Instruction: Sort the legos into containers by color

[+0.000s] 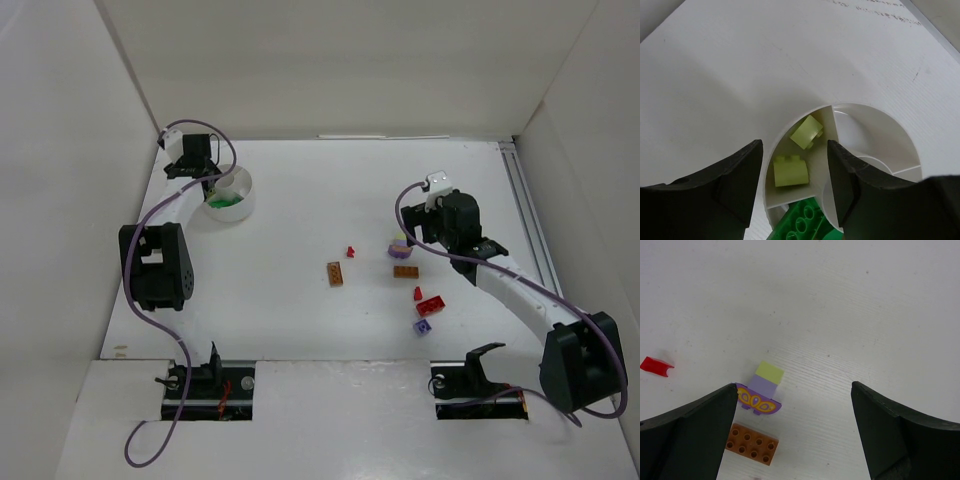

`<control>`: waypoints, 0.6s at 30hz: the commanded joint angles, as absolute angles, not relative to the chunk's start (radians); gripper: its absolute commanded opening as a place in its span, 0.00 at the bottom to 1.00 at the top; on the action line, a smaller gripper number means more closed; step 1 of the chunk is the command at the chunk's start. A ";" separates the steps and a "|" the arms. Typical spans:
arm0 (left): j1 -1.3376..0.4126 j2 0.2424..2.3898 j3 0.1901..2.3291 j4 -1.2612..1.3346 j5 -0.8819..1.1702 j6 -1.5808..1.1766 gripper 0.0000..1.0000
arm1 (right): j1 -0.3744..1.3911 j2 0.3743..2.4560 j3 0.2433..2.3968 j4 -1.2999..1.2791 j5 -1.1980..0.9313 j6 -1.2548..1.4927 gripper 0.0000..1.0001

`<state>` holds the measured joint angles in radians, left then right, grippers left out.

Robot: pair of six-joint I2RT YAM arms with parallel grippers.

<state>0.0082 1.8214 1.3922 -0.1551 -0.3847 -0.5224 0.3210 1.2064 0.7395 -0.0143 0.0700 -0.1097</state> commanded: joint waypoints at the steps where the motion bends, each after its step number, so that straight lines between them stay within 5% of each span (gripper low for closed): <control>1: 0.008 1.792 1.437 -0.169 -0.365 -0.525 0.51 | 0.316 1.189 0.787 0.037 0.044 -0.118 0.99; 5: 0.008 1.734 1.414 -0.169 -0.341 -0.525 0.62 | 0.316 1.160 0.787 0.037 0.044 -0.118 0.99; 7: 0.008 1.676 1.372 -0.129 -0.316 -0.525 0.84 | 0.316 1.149 0.776 0.019 0.044 -0.109 0.99; 10: 0.008 1.587 1.296 -0.068 -0.217 -0.506 1.00 | 0.316 1.149 0.776 -0.038 0.058 -0.071 0.99; 18: -0.158 1.470 1.184 -0.009 -0.104 -0.448 1.00 | 0.354 1.158 0.721 -0.181 0.149 0.063 0.99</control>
<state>-0.0708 1.5047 1.2156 -0.0616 -0.1680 -0.4889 0.3363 1.1706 0.7357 -0.1116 0.0944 -0.0200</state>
